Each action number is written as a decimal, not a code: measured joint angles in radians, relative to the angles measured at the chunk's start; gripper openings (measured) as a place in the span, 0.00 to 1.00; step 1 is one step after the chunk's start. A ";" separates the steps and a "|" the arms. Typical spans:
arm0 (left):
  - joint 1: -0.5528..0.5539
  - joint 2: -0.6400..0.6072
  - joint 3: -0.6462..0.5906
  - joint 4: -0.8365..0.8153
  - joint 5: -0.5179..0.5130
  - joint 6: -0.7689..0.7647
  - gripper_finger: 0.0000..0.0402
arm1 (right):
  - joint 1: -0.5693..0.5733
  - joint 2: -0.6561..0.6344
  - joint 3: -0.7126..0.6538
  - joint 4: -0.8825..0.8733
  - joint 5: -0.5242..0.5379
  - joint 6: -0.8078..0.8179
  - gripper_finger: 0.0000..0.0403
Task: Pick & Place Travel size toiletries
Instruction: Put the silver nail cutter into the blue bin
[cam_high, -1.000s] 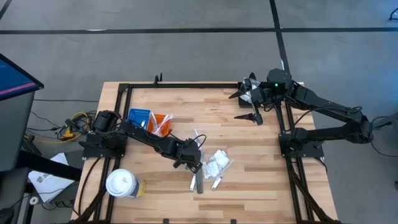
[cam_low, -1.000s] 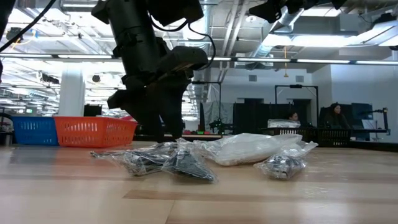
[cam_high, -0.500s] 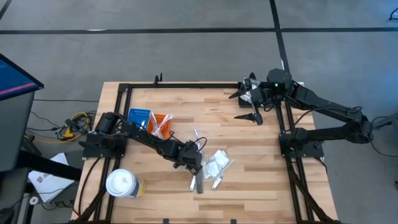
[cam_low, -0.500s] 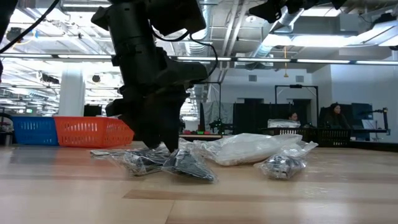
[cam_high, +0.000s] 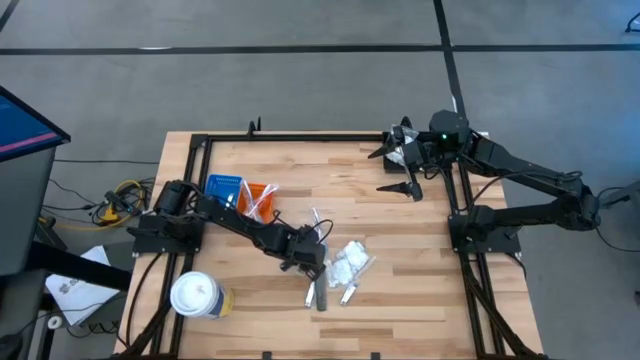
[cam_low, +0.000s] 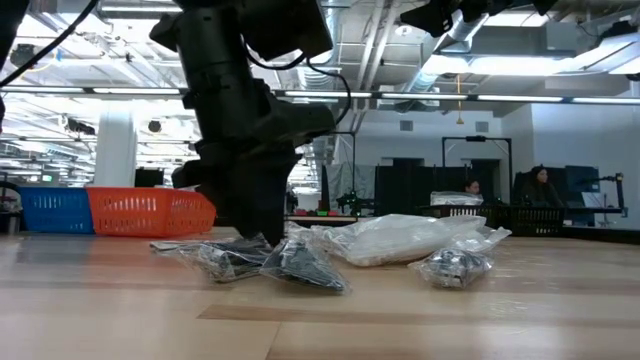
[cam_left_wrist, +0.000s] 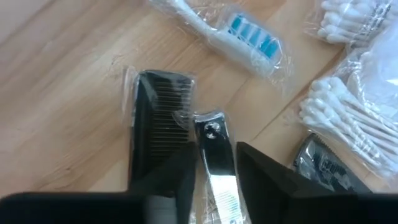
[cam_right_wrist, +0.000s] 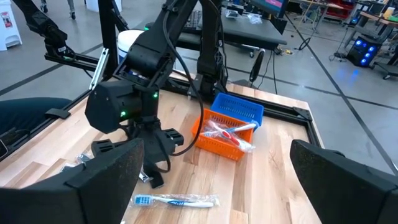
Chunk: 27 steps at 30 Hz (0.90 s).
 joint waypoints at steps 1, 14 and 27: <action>0.000 0.000 0.000 0.001 0.000 0.003 0.23 | 0.000 0.000 0.000 0.000 0.000 0.000 0.99; 0.000 -0.018 -0.003 -0.004 -0.007 0.031 0.17 | 0.000 0.000 0.000 0.000 0.000 0.000 0.99; 0.010 -0.190 0.003 -0.066 -0.149 0.100 0.14 | 0.000 0.000 0.000 0.000 0.000 0.000 0.99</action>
